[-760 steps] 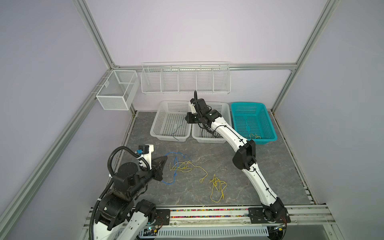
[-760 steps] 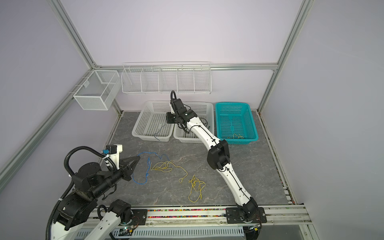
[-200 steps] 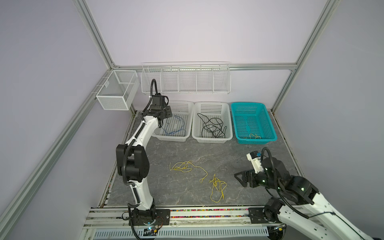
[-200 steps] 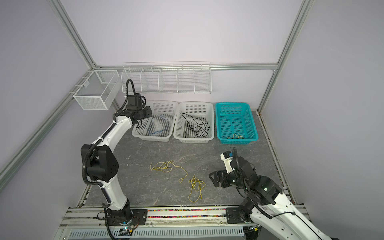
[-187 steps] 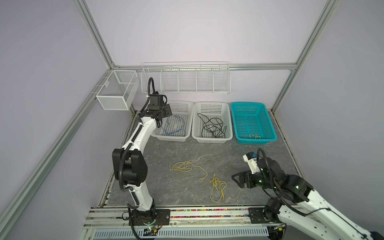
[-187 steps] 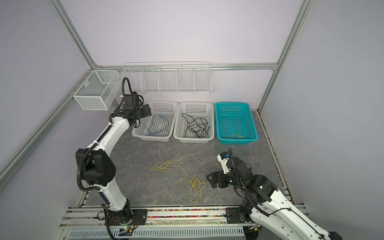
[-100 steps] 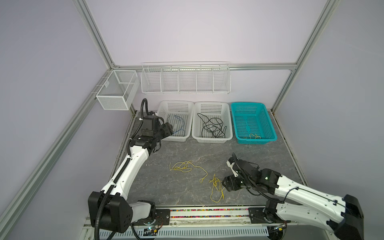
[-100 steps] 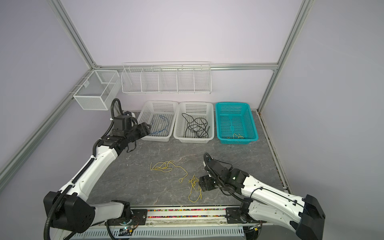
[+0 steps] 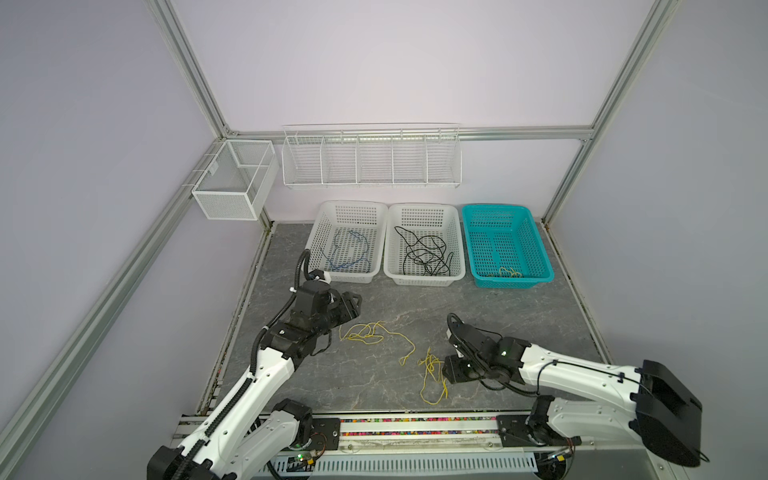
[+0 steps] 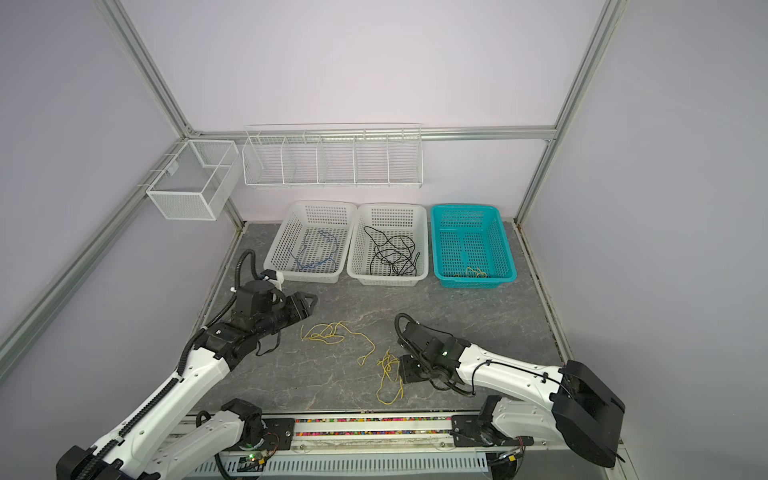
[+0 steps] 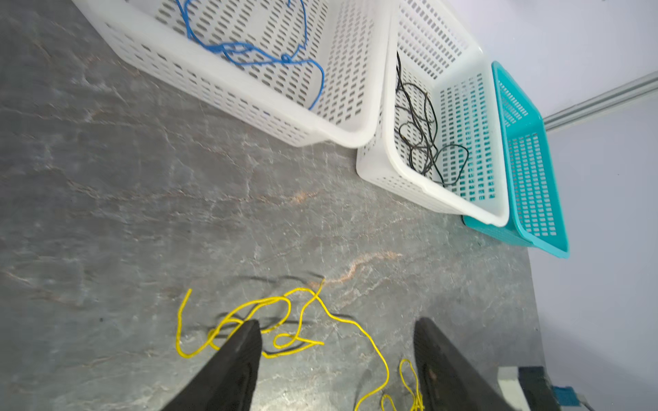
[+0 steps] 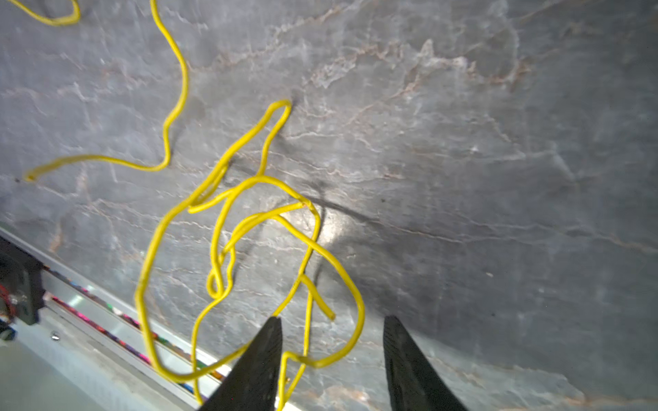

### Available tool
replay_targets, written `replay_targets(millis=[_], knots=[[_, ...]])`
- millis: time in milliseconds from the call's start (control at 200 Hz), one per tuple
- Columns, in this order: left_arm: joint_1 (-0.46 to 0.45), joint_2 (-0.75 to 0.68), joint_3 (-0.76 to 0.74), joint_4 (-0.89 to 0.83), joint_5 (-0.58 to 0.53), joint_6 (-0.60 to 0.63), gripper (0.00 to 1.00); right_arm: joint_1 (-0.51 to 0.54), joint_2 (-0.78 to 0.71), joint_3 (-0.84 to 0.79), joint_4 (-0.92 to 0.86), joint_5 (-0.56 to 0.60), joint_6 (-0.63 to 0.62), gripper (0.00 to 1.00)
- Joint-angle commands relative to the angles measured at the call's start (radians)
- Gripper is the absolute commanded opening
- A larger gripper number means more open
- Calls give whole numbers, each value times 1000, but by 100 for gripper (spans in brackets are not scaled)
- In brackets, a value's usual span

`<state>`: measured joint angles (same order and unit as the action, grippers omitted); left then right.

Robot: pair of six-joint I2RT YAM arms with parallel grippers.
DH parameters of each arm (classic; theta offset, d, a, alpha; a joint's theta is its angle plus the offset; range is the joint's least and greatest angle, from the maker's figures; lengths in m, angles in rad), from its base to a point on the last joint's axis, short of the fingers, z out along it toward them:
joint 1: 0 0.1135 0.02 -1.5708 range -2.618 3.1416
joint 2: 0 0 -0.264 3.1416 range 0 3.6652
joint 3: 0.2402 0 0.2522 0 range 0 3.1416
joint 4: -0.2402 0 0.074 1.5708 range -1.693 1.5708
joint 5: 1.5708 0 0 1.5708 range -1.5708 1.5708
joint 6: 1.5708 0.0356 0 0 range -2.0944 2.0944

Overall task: Untangle the cables
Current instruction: 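Reach both grippers down to the yellow cable and grasp it with the right gripper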

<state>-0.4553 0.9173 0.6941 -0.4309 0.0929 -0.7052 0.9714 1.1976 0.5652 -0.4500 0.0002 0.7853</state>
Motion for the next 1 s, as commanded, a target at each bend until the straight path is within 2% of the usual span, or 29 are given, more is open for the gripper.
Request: replay_targets(millis=[0, 75, 150, 345, 485, 630, 785, 875, 995], knots=[[-51, -22, -32, 22, -26, -68, 67, 6, 8, -22, 49, -24, 44, 44], [-94, -38, -51, 19, -49, -93, 67, 9, 1, -28, 53, -25, 48, 44], [-142, -51, -84, 39, -58, -133, 67, 11, -5, -38, 59, -19, 50, 30], [-319, -34, -142, 114, -114, -242, 66, 12, -44, -29, 48, 10, 30, 7], [-396, -17, -159, 171, -134, -288, 65, 11, -155, 30, -114, 144, 17, 7], [-412, -2, -162, 210, -133, -300, 65, 10, -317, 113, -317, 319, 1, 7], [-416, 42, -155, 251, -110, -297, 64, 7, -411, 194, -468, 497, -19, 7], [-423, 59, -156, 284, -100, -304, 65, -1, -427, 232, -476, 509, -63, 7], [-450, 92, -150, 385, -66, -306, 65, -1, -423, 267, -412, 397, -150, 7]])
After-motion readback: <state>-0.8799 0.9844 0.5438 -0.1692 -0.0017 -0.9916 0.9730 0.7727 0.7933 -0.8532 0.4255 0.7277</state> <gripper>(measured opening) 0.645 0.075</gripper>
